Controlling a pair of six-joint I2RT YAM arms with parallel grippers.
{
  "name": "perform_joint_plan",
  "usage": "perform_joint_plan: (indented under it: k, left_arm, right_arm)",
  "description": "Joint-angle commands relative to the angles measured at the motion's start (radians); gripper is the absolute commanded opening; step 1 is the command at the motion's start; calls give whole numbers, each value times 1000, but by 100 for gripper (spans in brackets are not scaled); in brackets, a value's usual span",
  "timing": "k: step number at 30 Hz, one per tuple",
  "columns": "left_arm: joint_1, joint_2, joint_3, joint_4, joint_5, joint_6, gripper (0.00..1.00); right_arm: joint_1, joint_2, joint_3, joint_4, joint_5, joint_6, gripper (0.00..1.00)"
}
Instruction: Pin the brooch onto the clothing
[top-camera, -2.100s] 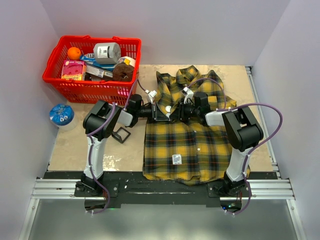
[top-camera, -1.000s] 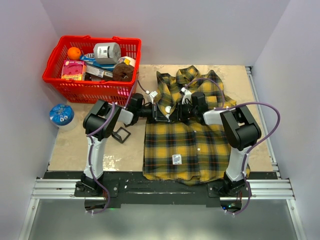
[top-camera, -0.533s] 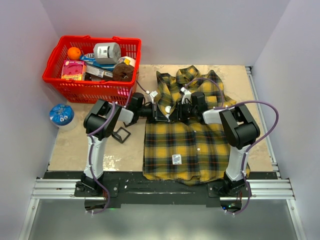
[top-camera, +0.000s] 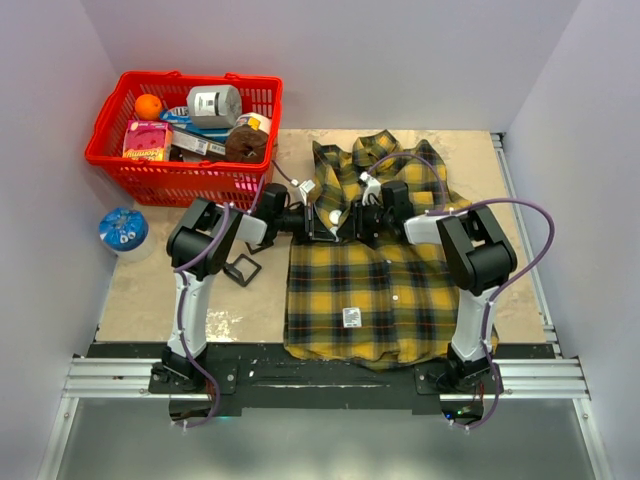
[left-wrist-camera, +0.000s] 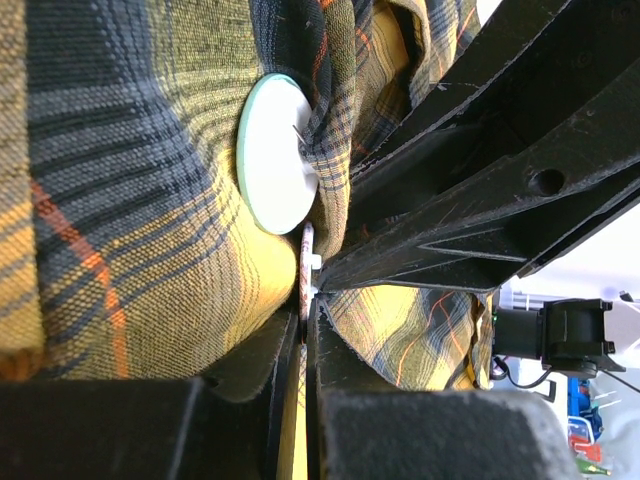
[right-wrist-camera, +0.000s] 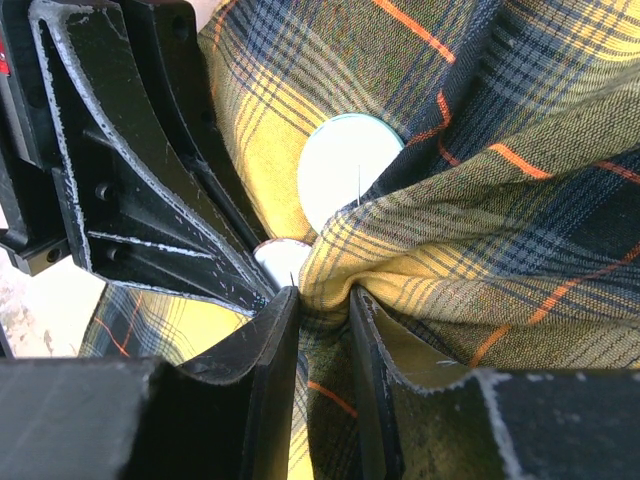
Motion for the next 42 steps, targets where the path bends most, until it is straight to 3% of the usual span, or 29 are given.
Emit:
perform_joint_plan:
  k: [1, 28, 42]
  left_arm:
    - [-8, 12, 47, 27, -1, 42, 0]
    - [-28, -17, 79, -40, -6, 159, 0]
    - [-28, -80, 22, 23, -35, 167, 0]
  right_arm:
    - [34, 33, 41, -31, -49, -23, 29]
    - [46, 91, 106, -134, -13, -46, 31]
    - [45, 114, 126, -188, 46, -31, 29]
